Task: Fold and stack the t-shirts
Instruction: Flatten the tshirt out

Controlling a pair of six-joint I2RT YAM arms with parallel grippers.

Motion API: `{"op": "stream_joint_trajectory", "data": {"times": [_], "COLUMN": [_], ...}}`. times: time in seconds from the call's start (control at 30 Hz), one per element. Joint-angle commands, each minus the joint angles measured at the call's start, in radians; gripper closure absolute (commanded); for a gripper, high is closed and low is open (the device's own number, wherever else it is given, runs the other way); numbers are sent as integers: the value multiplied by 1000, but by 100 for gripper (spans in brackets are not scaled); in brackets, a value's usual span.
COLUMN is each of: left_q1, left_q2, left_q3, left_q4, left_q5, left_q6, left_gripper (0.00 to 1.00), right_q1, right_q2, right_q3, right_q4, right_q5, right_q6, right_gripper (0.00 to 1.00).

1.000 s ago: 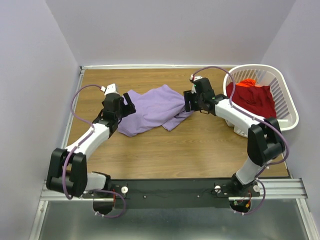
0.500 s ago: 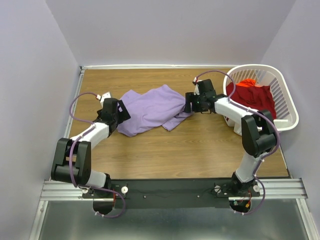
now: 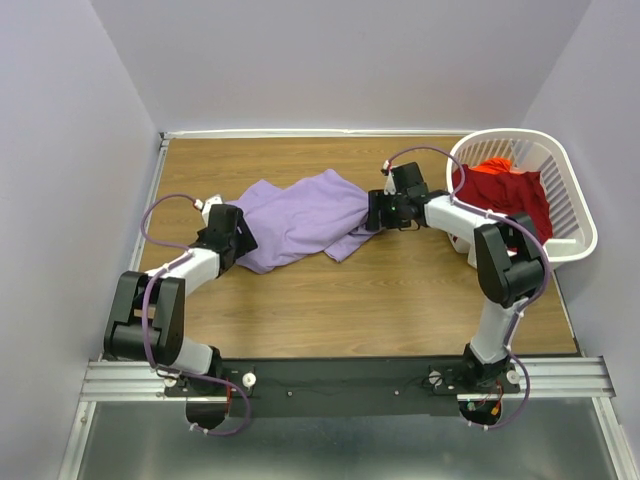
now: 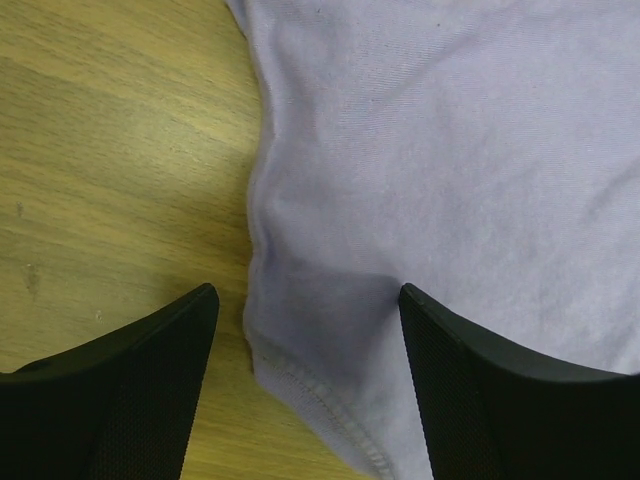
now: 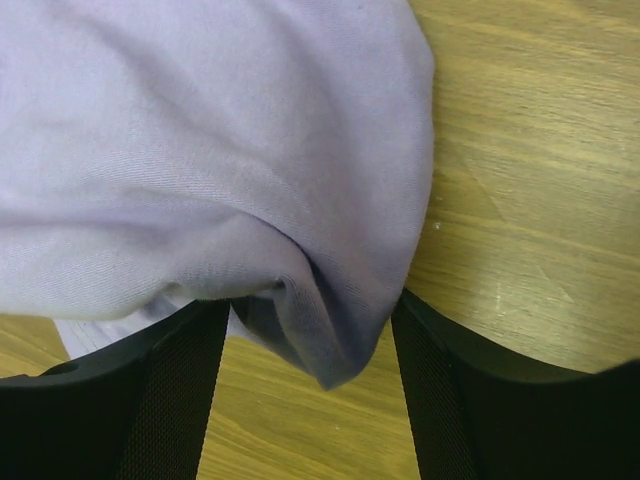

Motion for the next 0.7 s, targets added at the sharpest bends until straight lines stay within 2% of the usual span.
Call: {"op": "stream_joint_trajectory", "data": {"times": [0.0,0.07,0.13,0.17,0.2,0.27,0.3,0.37,0.43,0.57,0.67], "left_q1": [3,3,3,3,3,3,3,3,3,12,29], "left_q2": [29,43,55,60,63,81,91,123,147,134,62], "left_q3": [39,50,59,63,69,92,100,132,164,209,243], "left_q4": [3,3,3,3,6,11,12,11,7,-43,-103], "left_q5": [-25,-22,-22,-20,-20,-17,-12,-6,-3,-25,-52], "left_q6": [-5,1,4,9,15,23,32,43,59,92,118], "left_gripper": [24,41,52,57,68,78,89,99,100,100,100], "right_q1": [1,1,-1,1,1,1,1,1,1,1,2], "right_q2": [34,48,57,57,53,42,28,13,-13,-82,-157], "right_q3": [2,14,29,47,57,80,100,129,184,307,390], "right_q4": [25,30,28,28,28,27,27,13,-24,-109,-191], "right_q5": [-50,-66,-74,-76,-77,-74,-62,-41,5,113,223], "right_q6": [8,5,3,0,-3,-9,-10,-26,-67,-162,-225], "right_gripper": [28,33,39,48,53,64,78,93,99,100,99]}}
